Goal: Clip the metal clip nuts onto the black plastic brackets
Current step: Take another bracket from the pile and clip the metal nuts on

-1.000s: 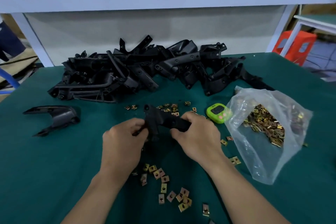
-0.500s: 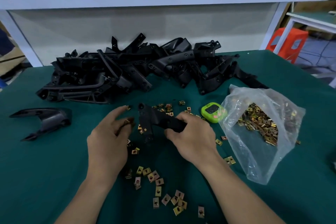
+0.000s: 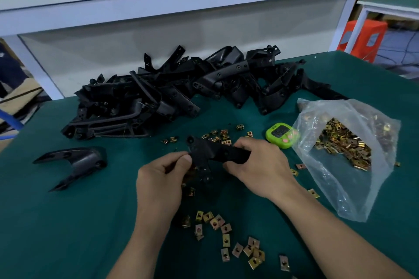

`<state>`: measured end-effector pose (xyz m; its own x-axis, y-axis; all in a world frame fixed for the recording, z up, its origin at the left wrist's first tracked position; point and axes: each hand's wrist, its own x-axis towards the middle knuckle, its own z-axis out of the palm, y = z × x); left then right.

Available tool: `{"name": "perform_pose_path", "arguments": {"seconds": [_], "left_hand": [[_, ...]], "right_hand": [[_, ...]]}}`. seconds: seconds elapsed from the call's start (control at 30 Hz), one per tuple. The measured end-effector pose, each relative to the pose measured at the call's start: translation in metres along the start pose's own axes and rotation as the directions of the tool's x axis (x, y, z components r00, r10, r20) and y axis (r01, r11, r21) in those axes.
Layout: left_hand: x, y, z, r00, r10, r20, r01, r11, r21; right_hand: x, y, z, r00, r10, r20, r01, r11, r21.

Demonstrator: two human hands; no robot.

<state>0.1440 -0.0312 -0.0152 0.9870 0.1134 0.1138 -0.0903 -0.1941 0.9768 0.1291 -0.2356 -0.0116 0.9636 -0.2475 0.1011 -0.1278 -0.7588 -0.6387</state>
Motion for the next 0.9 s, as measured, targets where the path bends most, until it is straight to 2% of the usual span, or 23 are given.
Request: {"name": "perform_pose_path", "arguments": {"seconds": [0.1,0.27,0.43,0.7,0.9], "left_hand": [[0.003,0.002,-0.001,0.993,-0.092,0.074,0.103,0.983,-0.155],[0.010,0.008,-0.005,0.969,-0.158,0.189,0.209,0.933,-0.292],[0.010,0.008,-0.009,0.956,-0.147,0.254,0.225,0.922,-0.315],[0.010,0.004,-0.017,0.958,-0.151,0.243,0.229,0.915,-0.333],[0.005,0.005,-0.015,0.956,-0.164,0.243,0.245,0.901,-0.359]], "right_hand": [[0.001,0.000,-0.002,1.000,-0.004,0.022,0.004,1.000,-0.010],[0.004,0.005,-0.005,1.000,0.004,-0.026,-0.004,1.000,0.004],[0.006,0.004,-0.005,1.000,0.002,-0.026,-0.001,1.000,0.008],[0.007,0.001,-0.007,0.998,-0.040,0.039,0.038,0.997,0.064],[0.005,0.000,-0.010,0.998,-0.059,0.019,0.059,0.998,-0.014]]}}
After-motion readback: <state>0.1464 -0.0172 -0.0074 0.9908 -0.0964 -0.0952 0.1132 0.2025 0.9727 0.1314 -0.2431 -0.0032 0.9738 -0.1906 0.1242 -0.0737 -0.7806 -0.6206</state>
